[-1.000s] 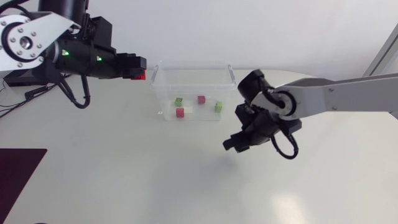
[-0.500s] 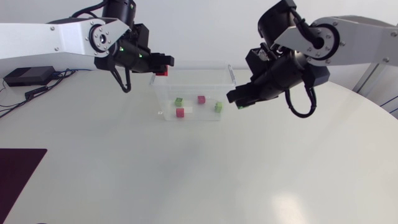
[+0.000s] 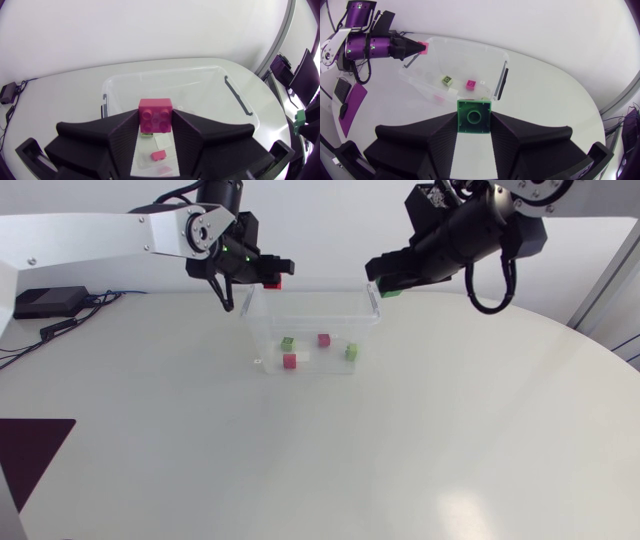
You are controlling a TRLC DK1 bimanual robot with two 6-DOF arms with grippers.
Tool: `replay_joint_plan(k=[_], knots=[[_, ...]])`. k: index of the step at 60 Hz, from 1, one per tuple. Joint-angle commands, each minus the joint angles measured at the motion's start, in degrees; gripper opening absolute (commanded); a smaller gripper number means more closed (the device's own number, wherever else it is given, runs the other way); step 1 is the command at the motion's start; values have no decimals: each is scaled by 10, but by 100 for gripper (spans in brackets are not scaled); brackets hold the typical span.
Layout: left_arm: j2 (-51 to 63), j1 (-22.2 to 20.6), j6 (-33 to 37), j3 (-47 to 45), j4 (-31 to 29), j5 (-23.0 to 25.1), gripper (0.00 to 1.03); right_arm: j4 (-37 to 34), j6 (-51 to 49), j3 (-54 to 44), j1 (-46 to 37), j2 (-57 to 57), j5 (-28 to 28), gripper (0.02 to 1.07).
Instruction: Place the duplo bricks in the container
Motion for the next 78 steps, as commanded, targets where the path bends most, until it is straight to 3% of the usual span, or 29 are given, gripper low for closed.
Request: replay_joint_plan(k=[1, 8, 10, 11, 12, 14, 28, 39, 63, 78], knots=[[38, 2, 0, 54, -25, -11, 35, -2, -9, 27, -5, 22, -2, 25], [72, 0, -3, 100, -71, -20, 60, -3, -9, 38, -4, 30, -6, 25], [73, -2, -2, 100, -71, -20, 74, -3, -9, 38, -3, 31, -7, 25], [73, -2, -2, 100, -71, -20, 77, -3, -9, 38, -2, 32, -7, 25], [73, -4, -1, 102, -75, -19, 89, -3, -9, 39, -2, 34, -7, 25], [74, -7, -1, 106, -82, -19, 99, -3, -9, 40, -2, 36, -8, 25], [29, 2, -10, 179, -166, -2, 99, -5, -11, 59, -2, 48, -8, 25], [-55, 11, -12, 143, -185, 2, 99, -4, -11, 85, -2, 63, -8, 25], [-297, 5, -5, -89, -154, 1, 99, -10, -10, 218, 13, 143, -3, 25], [-399, 25, 4, -207, -127, 1, 99, 1, -4, 271, 25, 176, 4, 25]])
